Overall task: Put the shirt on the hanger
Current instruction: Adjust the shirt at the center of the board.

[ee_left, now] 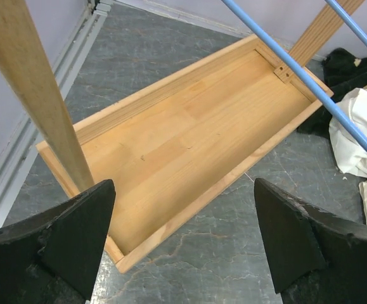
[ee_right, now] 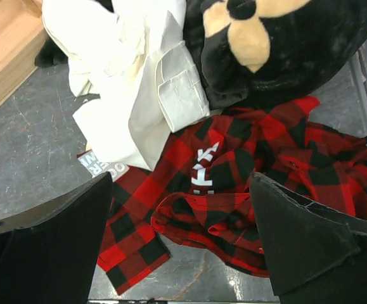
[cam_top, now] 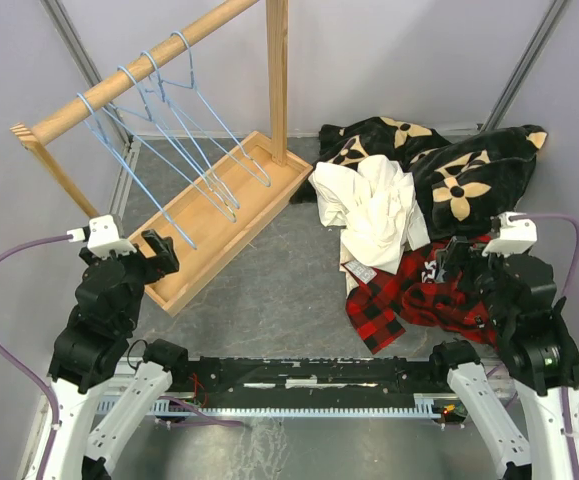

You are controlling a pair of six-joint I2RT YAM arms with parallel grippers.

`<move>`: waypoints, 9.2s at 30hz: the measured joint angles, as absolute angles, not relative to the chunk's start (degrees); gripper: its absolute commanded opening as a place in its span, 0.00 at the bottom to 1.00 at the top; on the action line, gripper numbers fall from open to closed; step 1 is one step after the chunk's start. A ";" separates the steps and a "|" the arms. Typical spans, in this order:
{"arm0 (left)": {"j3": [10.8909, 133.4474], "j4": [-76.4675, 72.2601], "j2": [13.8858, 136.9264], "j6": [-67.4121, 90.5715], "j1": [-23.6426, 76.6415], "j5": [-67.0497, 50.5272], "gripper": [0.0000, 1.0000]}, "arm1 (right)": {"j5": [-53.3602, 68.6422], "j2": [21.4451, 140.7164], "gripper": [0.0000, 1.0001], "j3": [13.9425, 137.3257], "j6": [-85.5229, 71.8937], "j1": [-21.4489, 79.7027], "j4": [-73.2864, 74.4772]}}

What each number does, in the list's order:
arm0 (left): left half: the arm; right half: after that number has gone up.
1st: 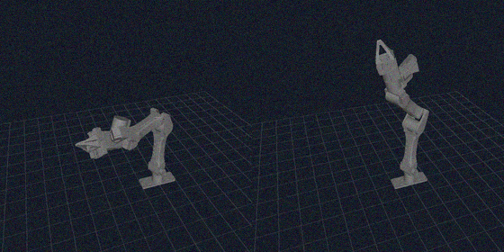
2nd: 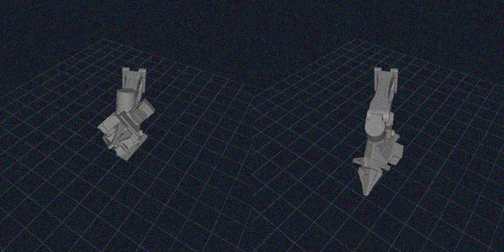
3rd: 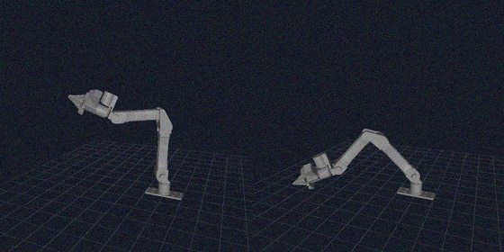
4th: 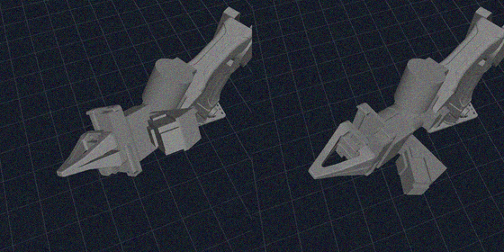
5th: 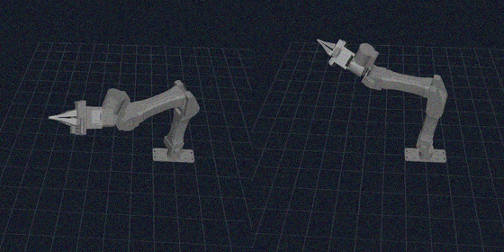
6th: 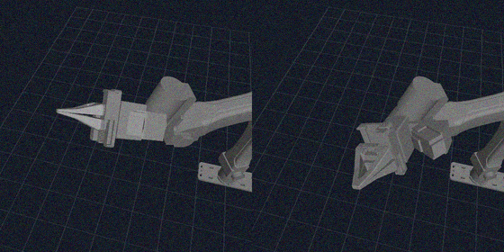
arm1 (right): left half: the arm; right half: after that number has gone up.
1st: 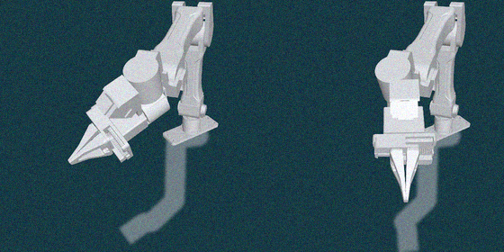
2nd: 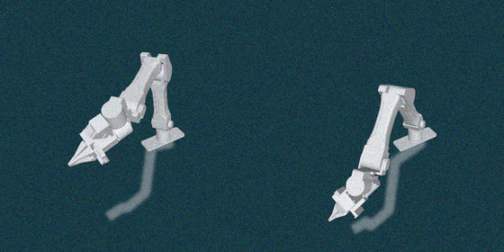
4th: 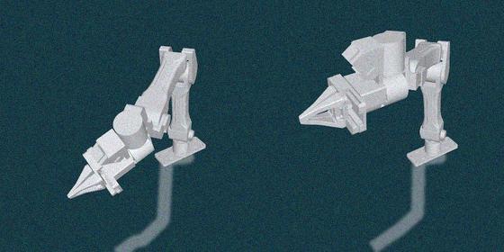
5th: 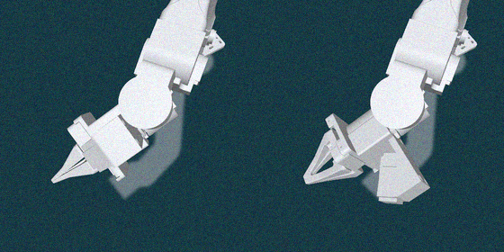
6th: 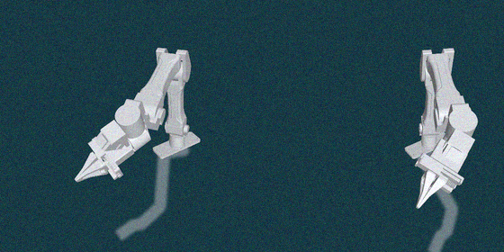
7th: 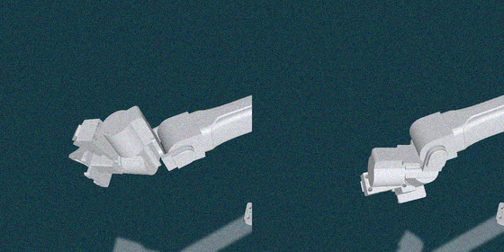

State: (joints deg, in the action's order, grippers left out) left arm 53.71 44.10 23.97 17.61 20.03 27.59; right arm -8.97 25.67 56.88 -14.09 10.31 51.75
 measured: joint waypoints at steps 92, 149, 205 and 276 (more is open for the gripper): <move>50.37 46.54 23.38 27.83 21.37 28.38 0.93 | 8.19 75.31 0.00 128.60 -17.69 12.75 52.27; 48.95 47.83 21.82 38.83 21.41 16.64 0.95 | -20.29 63.92 0.97 64.95 -25.67 31.88 52.29; 48.49 47.92 23.16 40.40 21.41 11.81 1.00 | -5.93 85.78 0.00 140.31 -7.01 23.99 44.88; 48.77 47.77 25.50 39.35 21.41 11.31 0.96 | -7.86 101.93 0.45 84.29 -17.93 22.61 44.16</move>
State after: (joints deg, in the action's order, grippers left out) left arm 48.77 47.77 25.50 39.35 21.41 11.31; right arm -7.86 101.93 84.29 -17.93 22.61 44.16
